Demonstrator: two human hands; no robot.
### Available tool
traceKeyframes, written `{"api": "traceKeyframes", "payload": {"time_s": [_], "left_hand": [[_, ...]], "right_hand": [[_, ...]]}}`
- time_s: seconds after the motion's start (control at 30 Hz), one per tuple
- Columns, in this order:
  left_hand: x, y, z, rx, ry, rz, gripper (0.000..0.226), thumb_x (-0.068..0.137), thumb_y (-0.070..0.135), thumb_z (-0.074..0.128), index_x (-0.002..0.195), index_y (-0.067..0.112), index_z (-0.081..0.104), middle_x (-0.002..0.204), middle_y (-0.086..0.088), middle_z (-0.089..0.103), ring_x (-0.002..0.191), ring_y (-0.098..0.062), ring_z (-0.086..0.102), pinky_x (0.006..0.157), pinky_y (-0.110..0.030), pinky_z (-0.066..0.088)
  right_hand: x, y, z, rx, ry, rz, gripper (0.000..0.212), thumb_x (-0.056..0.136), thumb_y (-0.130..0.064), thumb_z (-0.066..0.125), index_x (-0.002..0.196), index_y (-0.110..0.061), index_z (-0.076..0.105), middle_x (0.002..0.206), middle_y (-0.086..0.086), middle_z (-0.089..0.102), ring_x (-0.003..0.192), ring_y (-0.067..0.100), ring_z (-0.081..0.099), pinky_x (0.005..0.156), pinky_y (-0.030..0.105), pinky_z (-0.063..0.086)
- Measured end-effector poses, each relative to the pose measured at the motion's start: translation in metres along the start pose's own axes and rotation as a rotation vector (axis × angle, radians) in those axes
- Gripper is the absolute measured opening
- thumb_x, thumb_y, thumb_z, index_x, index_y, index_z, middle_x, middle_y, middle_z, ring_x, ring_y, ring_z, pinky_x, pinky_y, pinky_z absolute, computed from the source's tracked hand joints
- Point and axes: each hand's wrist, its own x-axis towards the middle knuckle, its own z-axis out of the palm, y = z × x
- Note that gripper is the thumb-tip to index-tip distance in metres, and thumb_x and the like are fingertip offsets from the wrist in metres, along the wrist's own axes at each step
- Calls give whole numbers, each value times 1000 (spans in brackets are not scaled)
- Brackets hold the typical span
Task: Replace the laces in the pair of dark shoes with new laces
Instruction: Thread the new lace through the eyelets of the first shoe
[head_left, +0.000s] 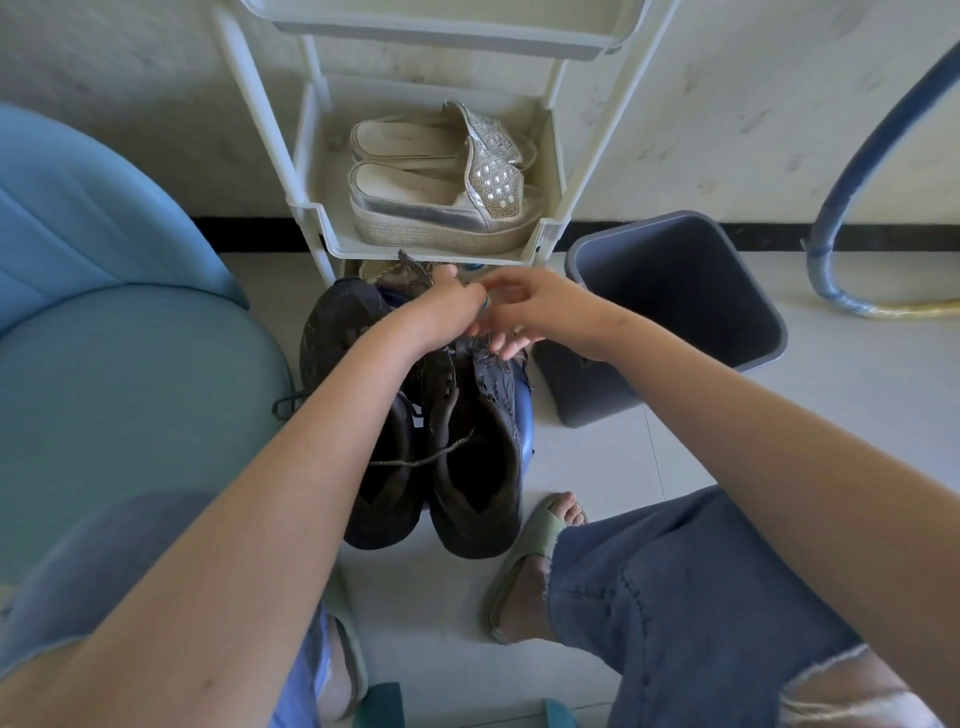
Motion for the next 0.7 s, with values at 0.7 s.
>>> {"api": "traceKeyframes", "payload": {"time_s": [0.7], "left_hand": [[6, -29, -5, 129, 115, 241, 8, 85, 13, 68, 87, 9, 61, 61, 2, 67, 42, 1, 56, 42, -10, 39]], "right_hand": [[18, 13, 15, 151, 182, 145, 19, 93, -7, 59, 99, 11, 64, 70, 15, 56, 54, 16, 51, 53, 24, 55]]}}
